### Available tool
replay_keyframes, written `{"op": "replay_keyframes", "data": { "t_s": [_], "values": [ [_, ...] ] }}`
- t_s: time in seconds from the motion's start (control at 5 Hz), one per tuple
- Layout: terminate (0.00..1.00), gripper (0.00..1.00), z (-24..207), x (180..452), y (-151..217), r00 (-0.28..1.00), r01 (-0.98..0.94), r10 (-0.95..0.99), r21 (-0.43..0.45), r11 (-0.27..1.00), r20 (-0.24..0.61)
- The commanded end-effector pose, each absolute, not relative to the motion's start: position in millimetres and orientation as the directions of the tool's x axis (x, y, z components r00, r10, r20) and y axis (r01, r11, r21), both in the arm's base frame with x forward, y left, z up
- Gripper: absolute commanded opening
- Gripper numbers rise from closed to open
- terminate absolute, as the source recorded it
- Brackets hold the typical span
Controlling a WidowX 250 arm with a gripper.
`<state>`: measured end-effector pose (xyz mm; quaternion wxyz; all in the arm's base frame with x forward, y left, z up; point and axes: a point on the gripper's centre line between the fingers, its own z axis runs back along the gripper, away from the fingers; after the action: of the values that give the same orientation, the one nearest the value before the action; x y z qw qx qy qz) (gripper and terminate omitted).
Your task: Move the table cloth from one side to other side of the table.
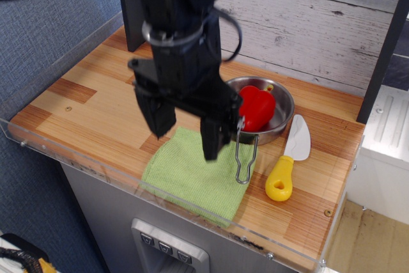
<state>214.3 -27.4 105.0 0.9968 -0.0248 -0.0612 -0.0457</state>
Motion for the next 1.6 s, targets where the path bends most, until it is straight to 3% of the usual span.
{"op": "replay_keyframes", "data": {
  "t_s": [0.0,0.4,0.8,1.4],
  "values": [
    [0.0,1.0,84,227,-24,0.997,0.059,-0.059,0.01,0.998,0.055],
    [0.0,1.0,70,238,-24,0.998,0.05,-0.051,0.044,0.998,0.022],
    [0.0,1.0,59,239,-30,0.994,0.071,-0.079,0.108,0.992,0.073],
    [0.0,1.0,31,242,-22,0.996,0.081,-0.08,0.043,0.996,-0.026]
  ]
}}
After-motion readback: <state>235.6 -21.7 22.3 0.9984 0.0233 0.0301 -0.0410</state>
